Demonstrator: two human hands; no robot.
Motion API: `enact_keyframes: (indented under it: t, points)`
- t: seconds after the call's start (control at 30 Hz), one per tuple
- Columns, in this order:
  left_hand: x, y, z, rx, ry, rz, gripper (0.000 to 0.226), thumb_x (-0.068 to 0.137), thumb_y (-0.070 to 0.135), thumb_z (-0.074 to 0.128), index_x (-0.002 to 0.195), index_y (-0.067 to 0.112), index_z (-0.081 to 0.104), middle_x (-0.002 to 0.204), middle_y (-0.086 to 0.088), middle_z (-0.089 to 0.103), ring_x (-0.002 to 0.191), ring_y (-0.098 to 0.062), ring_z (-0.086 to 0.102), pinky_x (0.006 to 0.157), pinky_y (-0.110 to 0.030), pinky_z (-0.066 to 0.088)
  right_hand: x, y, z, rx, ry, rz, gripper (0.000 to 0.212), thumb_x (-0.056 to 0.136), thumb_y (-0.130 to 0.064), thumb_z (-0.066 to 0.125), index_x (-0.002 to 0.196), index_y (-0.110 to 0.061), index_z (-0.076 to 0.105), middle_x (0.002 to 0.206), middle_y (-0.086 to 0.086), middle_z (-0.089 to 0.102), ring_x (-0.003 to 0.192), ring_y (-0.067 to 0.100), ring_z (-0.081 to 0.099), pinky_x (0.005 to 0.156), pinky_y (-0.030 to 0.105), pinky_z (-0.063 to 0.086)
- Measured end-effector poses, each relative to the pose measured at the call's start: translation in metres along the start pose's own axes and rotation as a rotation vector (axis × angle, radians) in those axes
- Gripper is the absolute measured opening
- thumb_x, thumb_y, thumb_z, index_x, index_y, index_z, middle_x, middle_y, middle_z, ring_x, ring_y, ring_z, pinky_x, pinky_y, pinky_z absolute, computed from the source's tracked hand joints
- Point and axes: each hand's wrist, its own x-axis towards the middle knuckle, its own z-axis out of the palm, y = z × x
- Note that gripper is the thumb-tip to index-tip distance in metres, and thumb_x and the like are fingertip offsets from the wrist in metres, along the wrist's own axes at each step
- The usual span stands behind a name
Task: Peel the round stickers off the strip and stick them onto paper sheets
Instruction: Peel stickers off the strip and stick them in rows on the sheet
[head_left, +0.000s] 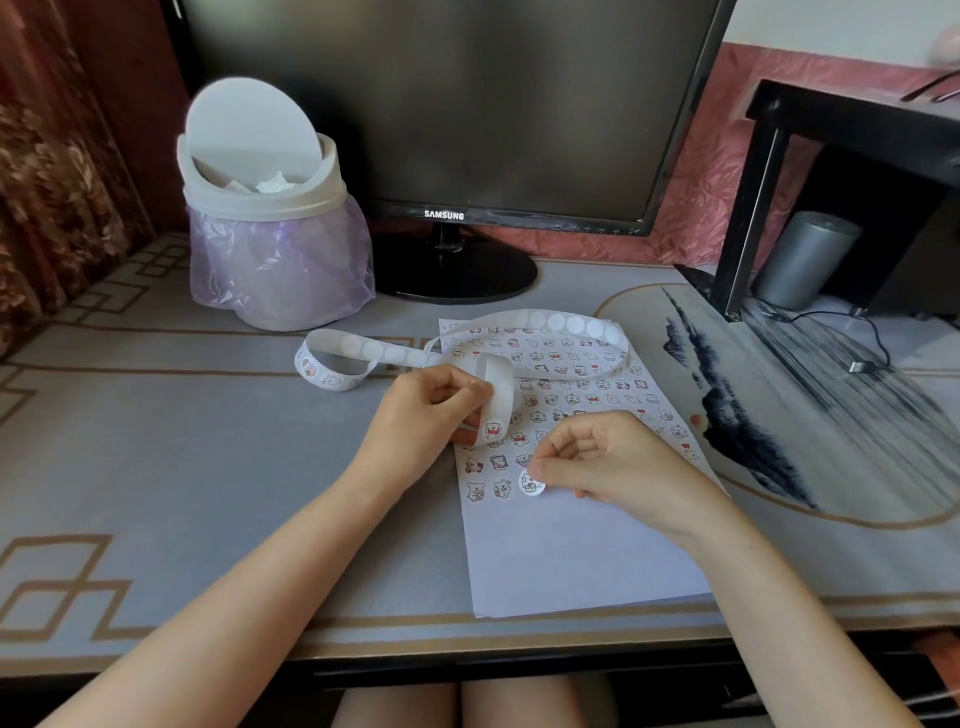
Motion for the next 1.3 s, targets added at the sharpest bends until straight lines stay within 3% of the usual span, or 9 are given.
enact_keyframes:
  t: [0.37, 0.6, 0.97, 1.07, 1.3]
  points:
    - [0.000, -0.001, 0.000, 0.012, -0.013, -0.005, 0.015, 0.090, 0.017, 0.062, 0.079, 0.007, 0.066, 0.070, -0.004, 0.066, 0.062, -0.012, 0.061, 0.071, -0.028, 0.057, 0.004, 0.003, 0.004, -0.105, 0.011, -0.016, 0.011, 0.080, -0.007, 0.071, 0.074, -0.014, 0.067, 0.069, 0.002, 0.064, 0.063, 0.009, 0.054, 0.054, 0.014, 0.042]
    - [0.001, -0.002, 0.000, 0.023, -0.008, -0.007, 0.016, 0.090, 0.018, 0.063, 0.080, 0.007, 0.066, 0.073, -0.006, 0.067, 0.064, -0.015, 0.062, 0.074, -0.031, 0.057, 0.005, 0.006, 0.006, -0.117, 0.048, -0.027, 0.012, 0.079, -0.007, 0.071, 0.072, -0.015, 0.066, 0.066, 0.000, 0.063, 0.060, 0.008, 0.052, 0.056, 0.018, 0.043]
    - [0.001, -0.002, 0.000, 0.022, -0.014, -0.006, 0.015, 0.090, 0.018, 0.062, 0.080, 0.008, 0.066, 0.071, -0.003, 0.067, 0.061, -0.010, 0.062, 0.068, -0.024, 0.056, 0.005, 0.011, 0.008, -0.130, 0.075, -0.055, 0.010, 0.079, -0.008, 0.072, 0.074, -0.014, 0.067, 0.070, 0.000, 0.065, 0.063, 0.008, 0.053, 0.058, 0.017, 0.045]
    - [0.001, -0.002, 0.000, 0.024, -0.014, -0.004, 0.016, 0.091, 0.018, 0.062, 0.078, 0.009, 0.066, 0.069, -0.002, 0.066, 0.060, -0.010, 0.061, 0.069, -0.024, 0.057, 0.005, 0.013, 0.010, -0.151, 0.100, -0.061, 0.009, 0.079, -0.009, 0.072, 0.073, -0.014, 0.067, 0.070, 0.000, 0.064, 0.061, 0.006, 0.052, 0.061, 0.019, 0.045]
    - [0.001, -0.003, 0.000, 0.031, -0.016, -0.002, 0.016, 0.090, 0.018, 0.062, 0.078, 0.009, 0.066, 0.070, -0.003, 0.067, 0.061, -0.012, 0.061, 0.072, -0.028, 0.057, 0.002, 0.013, 0.016, -0.231, 0.168, -0.101, 0.011, 0.080, -0.011, 0.071, 0.072, -0.015, 0.065, 0.057, -0.009, 0.056, 0.047, -0.002, 0.046, 0.051, 0.011, 0.039]
